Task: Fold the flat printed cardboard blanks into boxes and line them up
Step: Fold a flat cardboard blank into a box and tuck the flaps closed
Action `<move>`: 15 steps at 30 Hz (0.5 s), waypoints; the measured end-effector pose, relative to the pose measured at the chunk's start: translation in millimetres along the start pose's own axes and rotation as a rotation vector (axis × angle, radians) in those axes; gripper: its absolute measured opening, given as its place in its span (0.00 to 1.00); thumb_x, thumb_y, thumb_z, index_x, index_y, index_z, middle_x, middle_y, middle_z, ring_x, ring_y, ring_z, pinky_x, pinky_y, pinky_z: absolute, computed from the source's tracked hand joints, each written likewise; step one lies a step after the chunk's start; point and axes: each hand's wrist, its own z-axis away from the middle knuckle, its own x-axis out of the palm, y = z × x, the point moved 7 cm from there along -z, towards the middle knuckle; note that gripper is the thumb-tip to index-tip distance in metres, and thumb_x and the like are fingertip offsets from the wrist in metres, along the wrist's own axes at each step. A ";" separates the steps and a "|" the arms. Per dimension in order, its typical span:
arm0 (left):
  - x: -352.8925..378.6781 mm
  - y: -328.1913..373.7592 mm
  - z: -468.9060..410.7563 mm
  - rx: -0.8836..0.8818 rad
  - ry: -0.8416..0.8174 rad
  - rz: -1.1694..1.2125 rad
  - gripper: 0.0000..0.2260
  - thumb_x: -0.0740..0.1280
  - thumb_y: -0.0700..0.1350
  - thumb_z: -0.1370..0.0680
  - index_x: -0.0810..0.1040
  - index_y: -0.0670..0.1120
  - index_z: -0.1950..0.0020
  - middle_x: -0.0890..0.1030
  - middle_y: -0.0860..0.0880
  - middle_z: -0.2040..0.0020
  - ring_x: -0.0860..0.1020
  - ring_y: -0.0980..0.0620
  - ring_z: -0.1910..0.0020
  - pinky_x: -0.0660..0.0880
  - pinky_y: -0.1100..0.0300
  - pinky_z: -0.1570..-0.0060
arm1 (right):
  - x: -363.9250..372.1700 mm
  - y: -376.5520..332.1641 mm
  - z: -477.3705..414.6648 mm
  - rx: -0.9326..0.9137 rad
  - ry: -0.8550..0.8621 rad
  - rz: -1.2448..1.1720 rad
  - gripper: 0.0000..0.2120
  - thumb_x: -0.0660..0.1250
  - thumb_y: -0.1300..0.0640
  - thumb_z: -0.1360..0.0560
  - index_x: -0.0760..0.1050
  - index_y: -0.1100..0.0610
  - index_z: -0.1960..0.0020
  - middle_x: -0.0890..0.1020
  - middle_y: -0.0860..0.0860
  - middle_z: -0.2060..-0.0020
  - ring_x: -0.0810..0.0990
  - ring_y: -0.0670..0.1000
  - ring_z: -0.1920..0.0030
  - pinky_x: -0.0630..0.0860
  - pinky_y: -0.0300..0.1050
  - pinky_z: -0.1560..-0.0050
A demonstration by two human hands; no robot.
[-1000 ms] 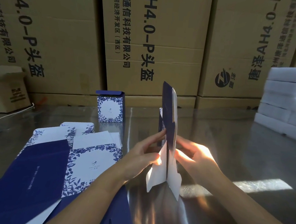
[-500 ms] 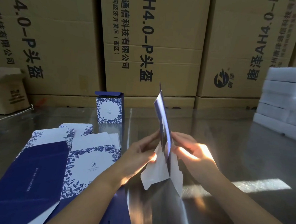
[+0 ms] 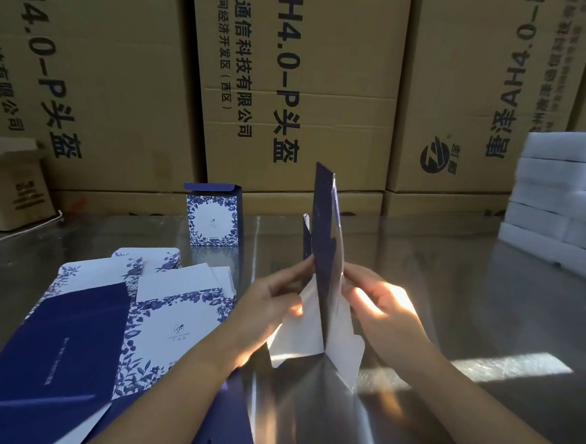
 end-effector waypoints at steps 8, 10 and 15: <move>12.4 3.1 4.4 0.032 -0.049 -0.094 0.31 0.56 0.25 0.26 0.67 0.56 0.32 0.77 0.53 0.50 0.77 0.66 0.57 0.71 0.72 0.58 | 8.3 -0.2 -0.5 -0.017 -0.059 0.092 0.14 0.63 0.58 0.22 0.79 0.49 0.39 0.79 0.36 0.43 0.76 0.32 0.46 0.68 0.23 0.49; 13.6 2.6 4.7 0.037 -0.068 -0.100 0.31 0.58 0.27 0.25 0.67 0.59 0.33 0.79 0.57 0.50 0.77 0.67 0.55 0.71 0.73 0.56 | 8.1 -1.3 0.5 -0.011 -0.062 0.099 0.13 0.63 0.58 0.22 0.79 0.50 0.39 0.80 0.38 0.44 0.76 0.32 0.49 0.68 0.23 0.51; 12.2 3.8 7.0 0.026 -0.062 -0.104 0.29 0.59 0.28 0.25 0.69 0.60 0.34 0.78 0.56 0.59 0.76 0.68 0.62 0.70 0.75 0.61 | 7.4 -4.7 2.6 -0.012 -0.048 0.099 0.12 0.61 0.59 0.22 0.80 0.50 0.44 0.80 0.36 0.53 0.77 0.34 0.61 0.70 0.25 0.60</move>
